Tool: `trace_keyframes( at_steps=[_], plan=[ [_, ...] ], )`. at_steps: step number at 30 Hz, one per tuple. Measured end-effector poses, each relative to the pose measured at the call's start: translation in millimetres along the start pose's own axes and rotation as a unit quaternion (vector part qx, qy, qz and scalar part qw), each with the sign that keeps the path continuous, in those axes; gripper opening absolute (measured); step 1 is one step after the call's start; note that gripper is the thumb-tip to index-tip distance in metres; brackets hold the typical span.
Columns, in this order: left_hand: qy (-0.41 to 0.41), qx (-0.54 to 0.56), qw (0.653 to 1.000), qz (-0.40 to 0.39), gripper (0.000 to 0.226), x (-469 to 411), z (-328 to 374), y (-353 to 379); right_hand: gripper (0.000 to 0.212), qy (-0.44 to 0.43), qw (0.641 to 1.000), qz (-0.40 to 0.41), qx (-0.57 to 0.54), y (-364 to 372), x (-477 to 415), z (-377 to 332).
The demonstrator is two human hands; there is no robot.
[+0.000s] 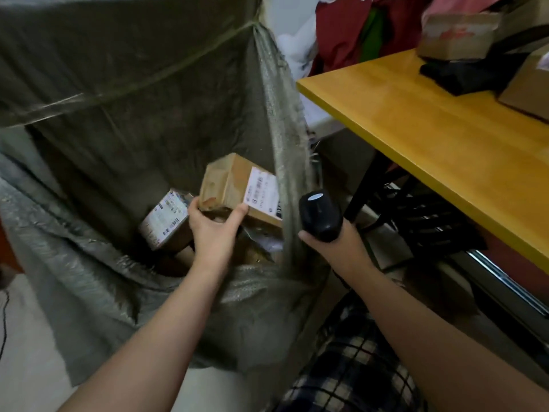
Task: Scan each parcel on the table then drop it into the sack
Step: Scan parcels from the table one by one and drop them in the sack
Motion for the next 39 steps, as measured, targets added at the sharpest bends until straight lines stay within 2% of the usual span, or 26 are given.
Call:
trace_keyframes(
  at_steps=[4,8,11,13,16,18,21,23,27,30,34,39],
  plan=[
    [-0.037,0.005,0.997,-0.062,0.102,-6,-2,30,0.057,-0.003,0.999,0.014,-0.035,9,6,2],
    [-0.054,-0.001,0.994,-0.100,0.119,-8,4,43,0.060,0.045,0.994,0.094,-0.027,1,-3,17],
    [-0.003,-0.109,0.990,-0.093,0.108,-18,20,43,0.056,0.061,0.992,0.108,0.026,-16,-9,25],
    [0.032,-0.183,0.978,-0.097,0.105,-27,27,49,0.053,0.043,0.992,0.114,0.025,-29,-9,19],
    [0.042,-0.243,0.960,-0.130,0.099,-38,23,72,0.047,0.019,0.992,0.126,0.009,-46,-5,12],
    [0.028,-0.317,0.932,-0.171,0.087,-43,13,88,0.045,0.006,0.993,0.115,0.024,-50,-3,9],
    [-0.007,-0.466,0.855,-0.229,0.071,-46,-4,96,0.049,-0.005,0.993,0.111,0.049,-54,-3,5],
    [0.005,-0.505,0.830,-0.237,0.066,-46,-3,95,0.053,-0.001,0.992,0.111,0.053,-60,-6,4],
    [0.161,-0.430,0.869,-0.185,0.057,-28,53,99,0.052,0.023,0.991,0.109,0.069,-75,-2,1],
    [0.246,-0.352,0.883,-0.187,0.048,9,95,111,0.046,0.013,0.990,0.129,0.055,-95,12,-13],
    [0.319,-0.290,0.872,-0.232,0.043,67,137,142,0.042,-0.015,0.984,0.165,0.059,-141,34,-39],
    [0.380,-0.260,0.838,-0.294,0.047,141,176,199,0.022,-0.018,0.974,0.219,0.047,-221,85,-53]
  ],
)
Point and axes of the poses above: each hand's wrist, its own x-axis away from the middle knuckle, its own y-axis out of the palm, z = x × y, the point moved 10 cm from there along -x, towards the middle knuckle, and after that the axes turned 1 degree about y, right-handed, at the moved point
